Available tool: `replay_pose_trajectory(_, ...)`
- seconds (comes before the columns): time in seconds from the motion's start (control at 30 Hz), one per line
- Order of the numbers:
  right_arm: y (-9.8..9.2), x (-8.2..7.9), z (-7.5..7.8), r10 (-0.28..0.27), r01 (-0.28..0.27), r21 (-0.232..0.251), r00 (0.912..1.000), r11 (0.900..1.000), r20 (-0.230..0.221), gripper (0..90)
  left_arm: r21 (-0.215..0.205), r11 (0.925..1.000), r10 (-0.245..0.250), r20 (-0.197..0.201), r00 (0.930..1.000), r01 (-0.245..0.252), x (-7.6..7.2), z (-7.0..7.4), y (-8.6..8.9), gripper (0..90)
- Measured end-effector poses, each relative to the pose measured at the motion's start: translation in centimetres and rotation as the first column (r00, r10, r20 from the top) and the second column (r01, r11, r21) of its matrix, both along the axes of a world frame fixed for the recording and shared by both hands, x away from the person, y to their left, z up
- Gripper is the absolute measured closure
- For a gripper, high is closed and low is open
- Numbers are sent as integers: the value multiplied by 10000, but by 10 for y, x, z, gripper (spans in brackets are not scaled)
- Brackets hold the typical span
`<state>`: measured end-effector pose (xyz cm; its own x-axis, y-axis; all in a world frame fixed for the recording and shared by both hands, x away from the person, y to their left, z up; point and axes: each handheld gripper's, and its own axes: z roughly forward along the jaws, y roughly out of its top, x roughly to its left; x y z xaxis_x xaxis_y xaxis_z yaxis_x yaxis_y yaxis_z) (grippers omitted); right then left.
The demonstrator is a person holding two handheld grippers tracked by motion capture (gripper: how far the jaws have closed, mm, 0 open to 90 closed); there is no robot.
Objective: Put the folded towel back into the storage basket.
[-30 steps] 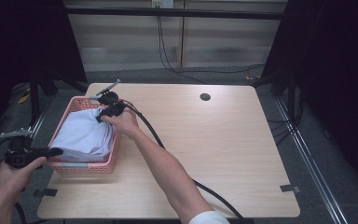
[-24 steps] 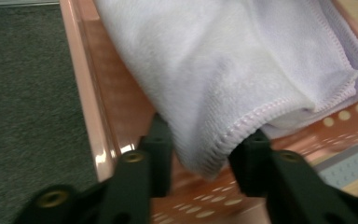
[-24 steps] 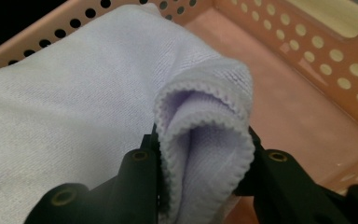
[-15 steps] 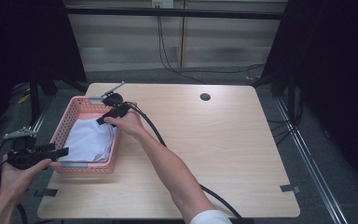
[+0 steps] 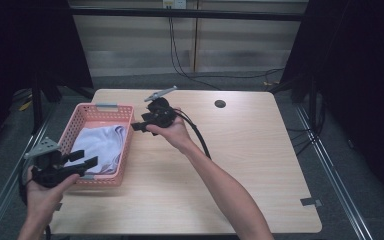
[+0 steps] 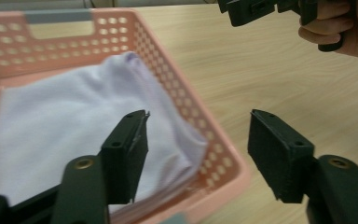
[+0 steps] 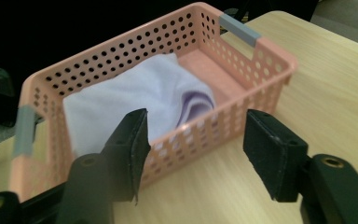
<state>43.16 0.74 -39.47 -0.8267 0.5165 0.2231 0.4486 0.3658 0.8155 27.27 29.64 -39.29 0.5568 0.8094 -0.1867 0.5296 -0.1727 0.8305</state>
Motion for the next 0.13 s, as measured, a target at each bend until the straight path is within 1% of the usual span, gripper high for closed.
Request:
replay_pose_trajectory(0.03, -8, -6, 1, -91, 92, -56, 9999, 9999, 139, 373, 37, 9999, -168, -13, 9999, 168, -1, -2, -9, 347)
replay_pose_trajectory(0.07, -15, -12, 1, -168, 168, -4, 9997, 9999, 159, 365, 115, 9996, -241, -11, 9997, 241, -3, -4, -18, 340)
replay_pose_trajectory(0.1, -23, -17, 2, -117, 117, 11, 9998, 9999, 137, 364, 151, 9994, -325, 12, 9995, 325, -4, -6, -24, 321)
replay_pose_trajectory(0.13, -29, -21, 3, -167, 166, 26, 9996, 9999, 213, 358, 150, 9986, -499, -2, 9988, 499, -6, -9, -33, 312)
